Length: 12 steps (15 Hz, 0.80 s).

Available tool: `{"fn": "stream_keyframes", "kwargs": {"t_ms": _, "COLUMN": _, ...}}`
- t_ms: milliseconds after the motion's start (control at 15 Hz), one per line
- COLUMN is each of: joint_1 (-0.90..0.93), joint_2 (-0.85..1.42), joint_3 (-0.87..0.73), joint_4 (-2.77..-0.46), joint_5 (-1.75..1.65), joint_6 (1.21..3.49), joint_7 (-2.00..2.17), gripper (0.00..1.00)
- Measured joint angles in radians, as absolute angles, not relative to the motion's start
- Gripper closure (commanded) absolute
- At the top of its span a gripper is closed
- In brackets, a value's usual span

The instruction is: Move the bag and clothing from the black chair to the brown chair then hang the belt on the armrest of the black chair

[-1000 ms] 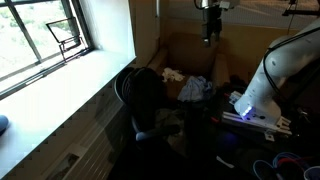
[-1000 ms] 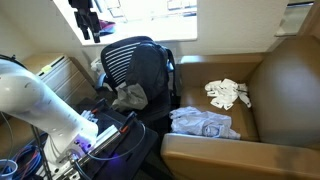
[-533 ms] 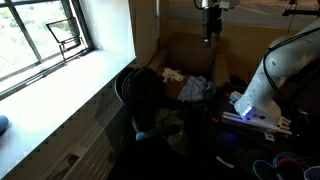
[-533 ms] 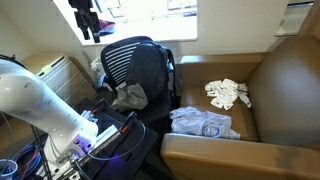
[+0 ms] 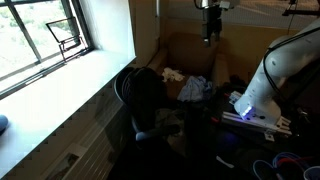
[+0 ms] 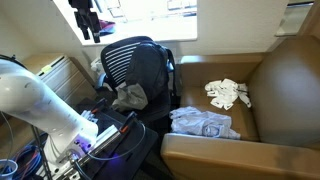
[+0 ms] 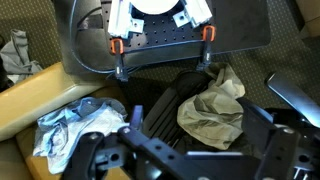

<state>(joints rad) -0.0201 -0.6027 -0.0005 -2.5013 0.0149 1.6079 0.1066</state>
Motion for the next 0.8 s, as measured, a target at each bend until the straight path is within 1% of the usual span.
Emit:
{"fn": "stream_keyframes", "kwargs": {"t_ms": 600, "joint_1": -0.024, "joint_2": -0.606, "joint_3": -0.001, "joint_4": -2.496, "joint_5": -0.005, "joint_6": 1.596, "joint_7": 0.107, "gripper": 0.00}}
{"fn": "stream_keyframes", "kwargs": {"t_ms": 733, "joint_1": -0.037, "joint_2": -0.637, "joint_3": -0.004, "joint_4": -2.477, "joint_5": -0.042, "joint_6": 1.512, "joint_7": 0.107, "gripper": 0.00}}
{"fn": "stream_keyframes", "kwargs": {"t_ms": 800, "joint_1": -0.042, "joint_2": -0.667, "joint_3": -0.004, "joint_4": -2.455, "joint_5": -0.071, "joint_6": 1.434, "joint_7": 0.107, "gripper": 0.00}}
